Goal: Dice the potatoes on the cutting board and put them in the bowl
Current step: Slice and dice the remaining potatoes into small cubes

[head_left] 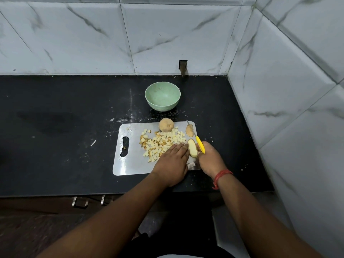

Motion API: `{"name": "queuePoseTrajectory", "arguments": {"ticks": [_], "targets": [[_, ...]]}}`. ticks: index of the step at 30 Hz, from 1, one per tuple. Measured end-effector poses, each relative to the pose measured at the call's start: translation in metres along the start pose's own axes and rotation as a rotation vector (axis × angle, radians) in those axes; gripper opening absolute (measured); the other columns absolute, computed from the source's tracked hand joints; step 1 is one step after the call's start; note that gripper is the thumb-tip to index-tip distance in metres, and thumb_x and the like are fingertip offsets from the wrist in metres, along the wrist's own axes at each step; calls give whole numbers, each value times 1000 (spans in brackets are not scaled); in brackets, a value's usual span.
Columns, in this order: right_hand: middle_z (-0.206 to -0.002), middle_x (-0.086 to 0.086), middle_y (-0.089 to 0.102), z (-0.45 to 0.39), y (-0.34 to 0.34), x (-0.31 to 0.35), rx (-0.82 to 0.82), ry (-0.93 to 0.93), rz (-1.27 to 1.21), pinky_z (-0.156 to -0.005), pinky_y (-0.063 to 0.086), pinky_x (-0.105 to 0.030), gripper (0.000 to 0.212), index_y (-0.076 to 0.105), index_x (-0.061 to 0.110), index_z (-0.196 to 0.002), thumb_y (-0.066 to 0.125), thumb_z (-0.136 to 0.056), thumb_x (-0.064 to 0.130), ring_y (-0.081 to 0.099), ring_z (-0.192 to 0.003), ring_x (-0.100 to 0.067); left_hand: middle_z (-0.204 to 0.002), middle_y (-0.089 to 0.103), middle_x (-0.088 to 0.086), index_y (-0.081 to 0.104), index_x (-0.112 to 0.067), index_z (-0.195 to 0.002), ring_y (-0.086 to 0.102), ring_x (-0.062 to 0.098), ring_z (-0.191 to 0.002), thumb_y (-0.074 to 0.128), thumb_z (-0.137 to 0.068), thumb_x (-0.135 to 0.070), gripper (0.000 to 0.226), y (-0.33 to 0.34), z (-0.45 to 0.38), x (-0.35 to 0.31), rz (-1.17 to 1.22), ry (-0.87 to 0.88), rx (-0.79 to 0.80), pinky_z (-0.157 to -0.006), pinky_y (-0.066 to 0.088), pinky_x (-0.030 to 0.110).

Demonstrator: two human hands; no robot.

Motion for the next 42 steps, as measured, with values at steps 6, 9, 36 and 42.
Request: {"name": "queuePoseTrajectory", "arguments": {"ticks": [6, 9, 36, 42], "targets": [[-95, 5, 64, 7, -11, 2, -22, -37, 66, -70, 45, -27, 27, 61, 24, -111, 43, -98, 10, 59, -86, -13, -172, 14, 9, 22, -13, -163, 11, 25, -158, 24, -110, -48, 64, 6, 2, -4, 12, 18, 40, -127, 0, 35], [-100, 2, 64, 13, -14, -1, -48, -41, 81, -76, 47, -29, 28, 59, 22, -120, 42, -100, 12, 60, -89, -15, -172, 13, 9, 21, -13, -163, 6, 25, -159, 11, -106, -55, 71, 8, 1, -4, -15, -7, 37, -127, -2, 36], [-105, -15, 61, 32, -3, -4, 39, 29, 519, -66, 38, -31, 17, 51, 5, -107, 39, -96, 10, 50, -76, -25, -161, 39, 18, 45, -11, -154, 29, 34, -152, 22, -106, -53, 68, 19, -1, 1, -89, 111, -120, -125, 20, 56], [-112, -17, 62, 26, 3, -6, 130, 102, 534, -70, 40, -31, 22, 50, 4, -114, 39, -97, 10, 57, -85, -28, -161, 37, 20, 44, -10, -153, 29, 35, -153, 22, -106, -53, 68, 18, -2, 3, -71, 113, -138, -125, 22, 54]]}}
Point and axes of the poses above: each hand's wrist, its own z-axis away from the middle knuckle, its own y-axis out of the palm, x = y × z, the point moved 9 cm from there along -z, towards the middle knuckle
